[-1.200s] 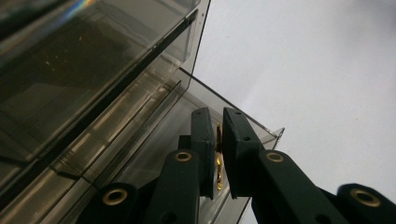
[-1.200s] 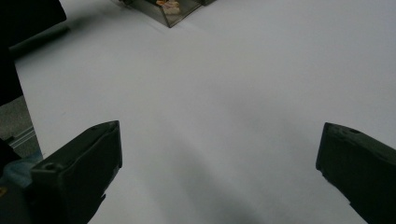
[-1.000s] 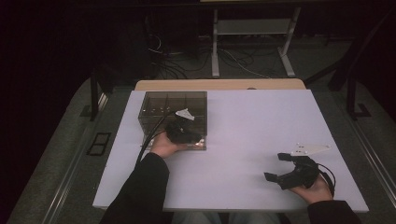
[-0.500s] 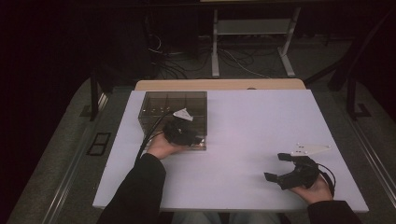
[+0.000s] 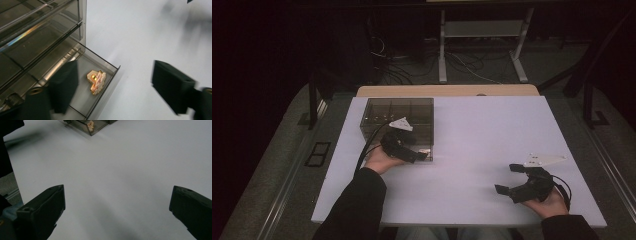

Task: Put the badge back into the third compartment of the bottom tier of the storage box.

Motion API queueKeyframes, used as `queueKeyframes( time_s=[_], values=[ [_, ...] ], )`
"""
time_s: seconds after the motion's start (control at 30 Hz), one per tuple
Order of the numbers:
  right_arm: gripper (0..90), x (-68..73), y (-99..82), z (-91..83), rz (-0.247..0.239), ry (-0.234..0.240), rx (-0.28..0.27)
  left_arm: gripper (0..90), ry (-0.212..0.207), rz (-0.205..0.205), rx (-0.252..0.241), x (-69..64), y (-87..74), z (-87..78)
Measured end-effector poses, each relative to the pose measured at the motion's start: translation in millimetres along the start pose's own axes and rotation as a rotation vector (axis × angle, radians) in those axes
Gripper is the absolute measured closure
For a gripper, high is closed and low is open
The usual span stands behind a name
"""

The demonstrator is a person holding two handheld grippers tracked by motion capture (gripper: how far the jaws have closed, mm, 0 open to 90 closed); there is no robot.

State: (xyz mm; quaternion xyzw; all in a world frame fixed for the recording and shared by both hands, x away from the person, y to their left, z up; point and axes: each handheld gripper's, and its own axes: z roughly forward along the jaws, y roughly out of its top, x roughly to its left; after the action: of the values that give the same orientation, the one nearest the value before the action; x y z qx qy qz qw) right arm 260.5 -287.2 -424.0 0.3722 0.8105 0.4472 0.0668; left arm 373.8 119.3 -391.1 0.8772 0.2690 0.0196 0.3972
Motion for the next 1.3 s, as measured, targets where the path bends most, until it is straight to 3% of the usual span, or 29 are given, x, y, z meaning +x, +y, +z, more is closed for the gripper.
queueKeyframes(
  time_s=[0.13, 0.7, 0.83, 1.3],
  values=[
    [0.0, 0.3, 0.4, -0.2, 0.0, 0.005, 0.001, 0.0, 0.017, -0.01, 0.035, -2.4, -1.4, -0.2],
    [0.0, 0.8, 0.7, -0.2, 0.0, 0.006, 0.002, 0.0, 0.01, -0.009, -0.033, -17.5, -22.1, -17.3],
    [0.0, 0.9, 0.7, 0.2, -0.003, 0.006, 0.001, 0.0, 0.007, -0.023, -0.069, -21.1, -28.6, -23.5],
    [0.0, 0.9, 0.7, 0.2, -0.002, 0.006, 0.001, 0.0, 0.023, -0.047, -0.116, -27.3, -47.4, -40.7]
  ],
)
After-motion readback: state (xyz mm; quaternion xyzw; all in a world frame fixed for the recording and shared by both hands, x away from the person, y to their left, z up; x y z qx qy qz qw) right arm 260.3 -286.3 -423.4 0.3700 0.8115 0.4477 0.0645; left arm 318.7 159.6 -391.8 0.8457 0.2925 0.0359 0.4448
